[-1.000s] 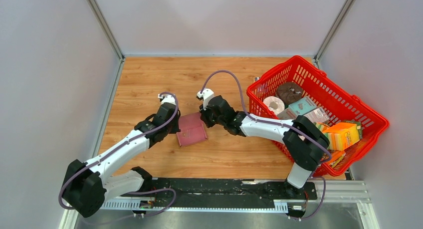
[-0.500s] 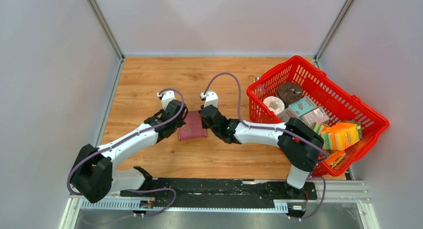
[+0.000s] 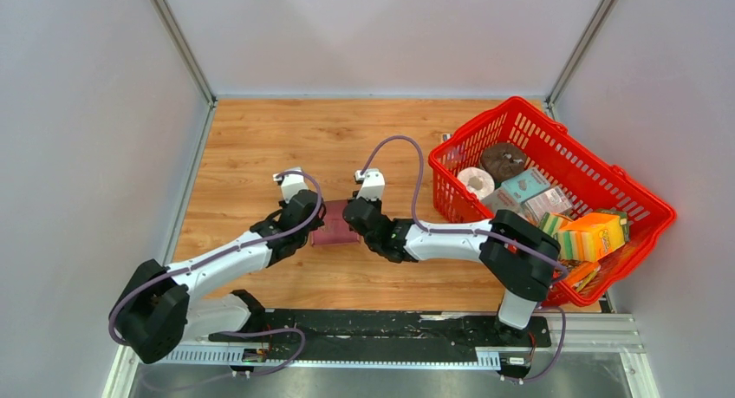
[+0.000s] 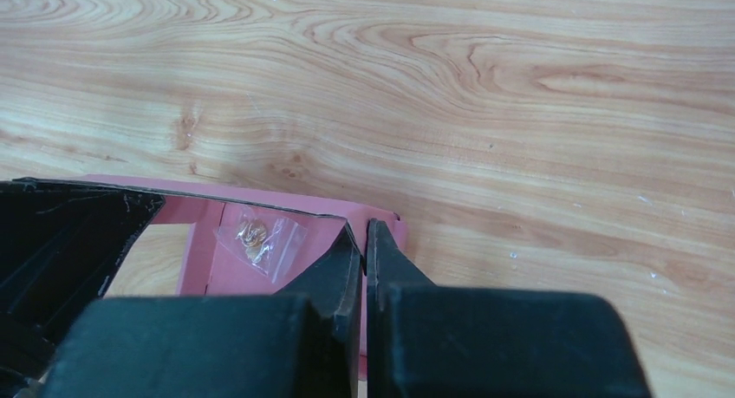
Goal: Fold the paper box
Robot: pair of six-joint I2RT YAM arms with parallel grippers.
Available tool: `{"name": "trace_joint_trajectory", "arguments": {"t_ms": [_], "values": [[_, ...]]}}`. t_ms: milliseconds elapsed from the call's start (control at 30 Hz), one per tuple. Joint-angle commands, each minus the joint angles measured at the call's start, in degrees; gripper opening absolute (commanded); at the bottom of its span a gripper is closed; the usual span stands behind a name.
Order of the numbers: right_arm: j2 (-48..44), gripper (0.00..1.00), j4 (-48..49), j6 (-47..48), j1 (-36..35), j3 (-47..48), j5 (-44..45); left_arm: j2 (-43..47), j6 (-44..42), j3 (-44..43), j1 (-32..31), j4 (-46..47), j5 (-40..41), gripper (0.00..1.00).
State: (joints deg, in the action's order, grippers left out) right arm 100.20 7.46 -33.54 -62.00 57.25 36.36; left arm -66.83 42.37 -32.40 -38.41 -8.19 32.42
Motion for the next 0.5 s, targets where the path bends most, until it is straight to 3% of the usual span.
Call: {"name": "trace_joint_trajectory", "arguments": {"t_ms": [0, 467], "values": [[0.4, 0.00, 0.3, -5.7, -1.2, -0.4, 9.2, 2.0, -0.4, 3.6, -0.4, 2.8, 1.2, 0.00], [2.4, 0.00, 2.7, -10.0, -6.3, -5.1, 15.9, 6.4, -1.2, 11.1, -2.7, 8.0, 1.6, 0.00]]}}
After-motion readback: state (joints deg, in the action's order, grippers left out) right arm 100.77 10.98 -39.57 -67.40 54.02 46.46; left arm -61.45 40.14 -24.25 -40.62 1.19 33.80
